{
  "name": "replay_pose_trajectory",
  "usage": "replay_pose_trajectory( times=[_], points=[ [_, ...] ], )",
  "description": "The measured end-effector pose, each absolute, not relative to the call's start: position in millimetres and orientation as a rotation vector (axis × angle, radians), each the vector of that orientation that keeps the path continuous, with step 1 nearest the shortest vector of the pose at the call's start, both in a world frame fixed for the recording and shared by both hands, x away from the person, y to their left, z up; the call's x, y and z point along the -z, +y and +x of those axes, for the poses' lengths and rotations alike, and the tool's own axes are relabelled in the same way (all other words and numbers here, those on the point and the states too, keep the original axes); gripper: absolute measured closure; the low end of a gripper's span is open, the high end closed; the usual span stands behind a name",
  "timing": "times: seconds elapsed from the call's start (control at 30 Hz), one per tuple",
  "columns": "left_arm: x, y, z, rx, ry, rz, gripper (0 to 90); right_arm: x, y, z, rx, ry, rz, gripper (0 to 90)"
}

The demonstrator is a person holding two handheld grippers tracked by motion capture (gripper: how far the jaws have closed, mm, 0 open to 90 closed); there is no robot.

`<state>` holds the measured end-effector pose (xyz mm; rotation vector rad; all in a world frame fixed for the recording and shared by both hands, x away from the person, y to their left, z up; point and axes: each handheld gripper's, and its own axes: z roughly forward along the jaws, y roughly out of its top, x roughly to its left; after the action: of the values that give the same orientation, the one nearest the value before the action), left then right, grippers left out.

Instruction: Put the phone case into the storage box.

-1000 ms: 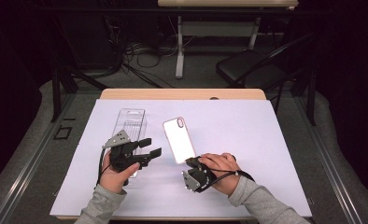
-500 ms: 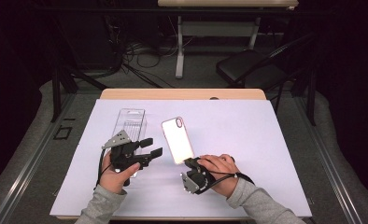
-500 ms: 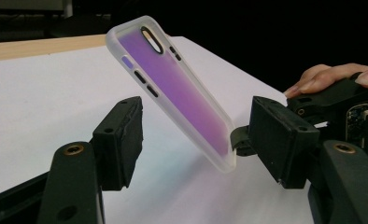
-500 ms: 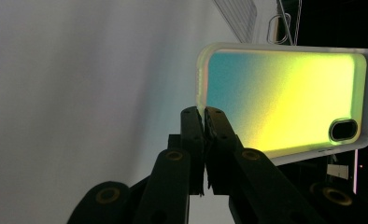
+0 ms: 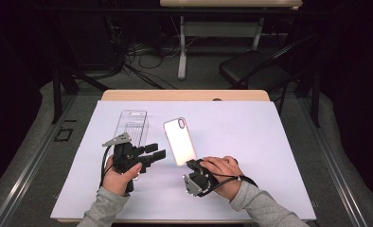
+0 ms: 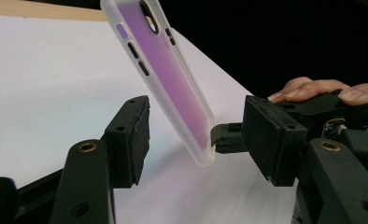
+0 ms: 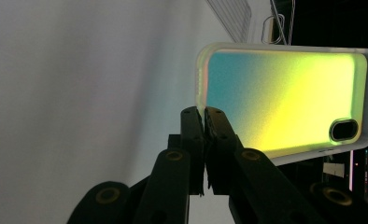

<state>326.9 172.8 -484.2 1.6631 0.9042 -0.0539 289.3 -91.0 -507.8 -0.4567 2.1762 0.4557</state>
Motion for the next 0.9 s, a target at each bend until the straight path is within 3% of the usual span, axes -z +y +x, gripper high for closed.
replay_pose_trajectory(
  times=[0.4, 0.9],
  points=[
    [481.9, 161.6, 340.4, 0.128, 0.983, 1.664, 46.9, 506.5, -91.4, 290.0, -0.464, 2.170, -0.441, 87.5],
    [487.8, 147.8, 356.1, 0.141, 1.037, 1.656, 46.1, 506.2, -90.1, 290.1, -0.473, 2.159, -0.441, 87.5]
  ],
)
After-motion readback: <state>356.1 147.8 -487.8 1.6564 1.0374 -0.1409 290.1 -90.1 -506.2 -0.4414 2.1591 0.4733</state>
